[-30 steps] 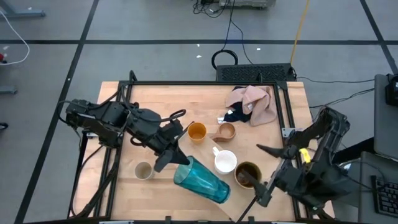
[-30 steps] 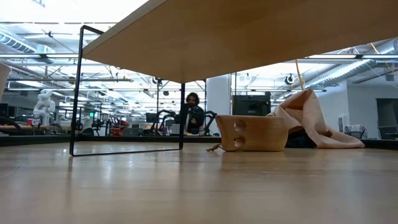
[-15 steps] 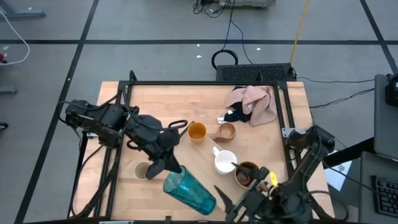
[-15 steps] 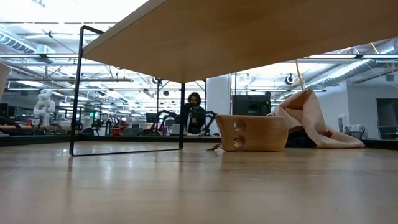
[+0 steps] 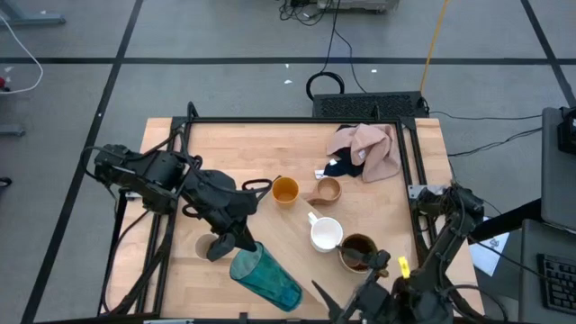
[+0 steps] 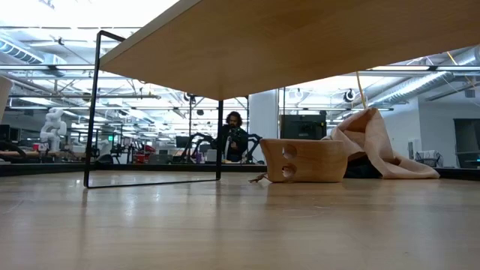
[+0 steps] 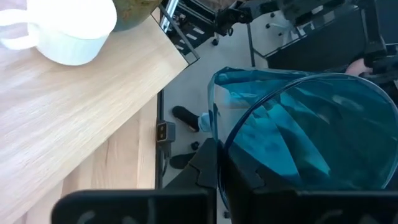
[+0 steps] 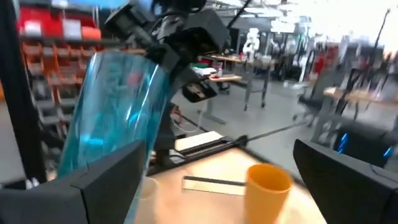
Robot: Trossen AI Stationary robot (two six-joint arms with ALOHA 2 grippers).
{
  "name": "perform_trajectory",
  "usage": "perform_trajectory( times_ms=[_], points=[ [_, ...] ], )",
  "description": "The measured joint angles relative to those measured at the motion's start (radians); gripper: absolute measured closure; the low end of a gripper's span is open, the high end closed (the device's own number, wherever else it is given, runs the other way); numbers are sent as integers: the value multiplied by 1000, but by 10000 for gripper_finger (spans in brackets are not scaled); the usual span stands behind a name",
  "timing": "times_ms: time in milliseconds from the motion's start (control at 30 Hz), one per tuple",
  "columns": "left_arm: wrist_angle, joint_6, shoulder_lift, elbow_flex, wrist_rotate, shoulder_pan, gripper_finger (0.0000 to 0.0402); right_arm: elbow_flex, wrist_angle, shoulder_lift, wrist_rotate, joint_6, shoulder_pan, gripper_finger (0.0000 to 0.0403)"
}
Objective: Stack small to large cups/mugs on shelf
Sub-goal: Put the blue cup on the shelf
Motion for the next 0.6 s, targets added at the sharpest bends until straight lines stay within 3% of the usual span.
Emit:
perform_trajectory(
  times_ms=[233,467,600],
  points=[
    [-27,-8,0,0,0,16,391,-10,-2,0,-3,363,11,3],
    [-23,-8,0,0,18,15,395,-11,-10,-1,-107,405,22,3],
    [-23,-3,0,0,13,20,388,-12,16,-4,-109,412,26,3]
  ],
)
